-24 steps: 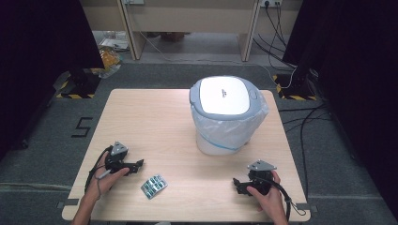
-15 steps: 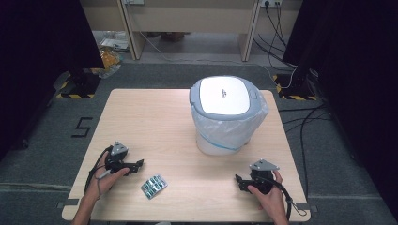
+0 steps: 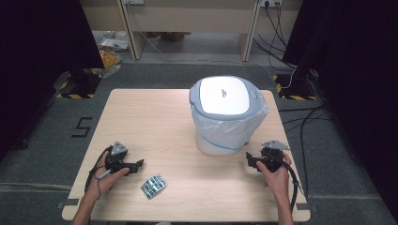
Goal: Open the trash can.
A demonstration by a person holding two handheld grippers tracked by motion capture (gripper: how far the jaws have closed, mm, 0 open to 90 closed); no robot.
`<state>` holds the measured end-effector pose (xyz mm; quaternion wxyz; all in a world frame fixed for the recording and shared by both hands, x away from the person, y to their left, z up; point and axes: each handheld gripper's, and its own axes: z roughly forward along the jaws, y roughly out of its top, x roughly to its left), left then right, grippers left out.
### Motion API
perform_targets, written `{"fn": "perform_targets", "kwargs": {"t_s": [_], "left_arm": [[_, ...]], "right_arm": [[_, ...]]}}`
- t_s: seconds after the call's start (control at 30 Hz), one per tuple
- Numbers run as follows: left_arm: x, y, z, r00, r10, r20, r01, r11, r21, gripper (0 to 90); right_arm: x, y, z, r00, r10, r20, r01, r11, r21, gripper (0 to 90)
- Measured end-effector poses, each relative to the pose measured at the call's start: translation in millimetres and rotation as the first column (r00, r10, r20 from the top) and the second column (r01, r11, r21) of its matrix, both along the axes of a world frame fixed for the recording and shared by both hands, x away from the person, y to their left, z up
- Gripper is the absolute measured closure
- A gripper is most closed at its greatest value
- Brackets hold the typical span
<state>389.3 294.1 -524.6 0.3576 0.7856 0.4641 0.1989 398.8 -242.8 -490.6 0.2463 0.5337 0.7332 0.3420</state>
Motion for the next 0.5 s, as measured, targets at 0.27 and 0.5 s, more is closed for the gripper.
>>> {"fn": "perform_targets", "kwargs": {"t_s": [0.27,0.5], "left_arm": [[0.0,0.0,0.0,1.0,0.0,0.0,0.0,1.0,0.0,13.9],[-0.1,-0.1,0.0,1.0,0.001,0.001,-0.001,1.0,0.001,13.9]], "right_arm": [[34.8,-7.9,0.3,0.9962,-0.085,0.015,0.085,0.996,0.001,15.9],[68.1,-13.3,5.3,0.9939,-0.109,0.015,0.109,0.994,0.016,15.5]]}}
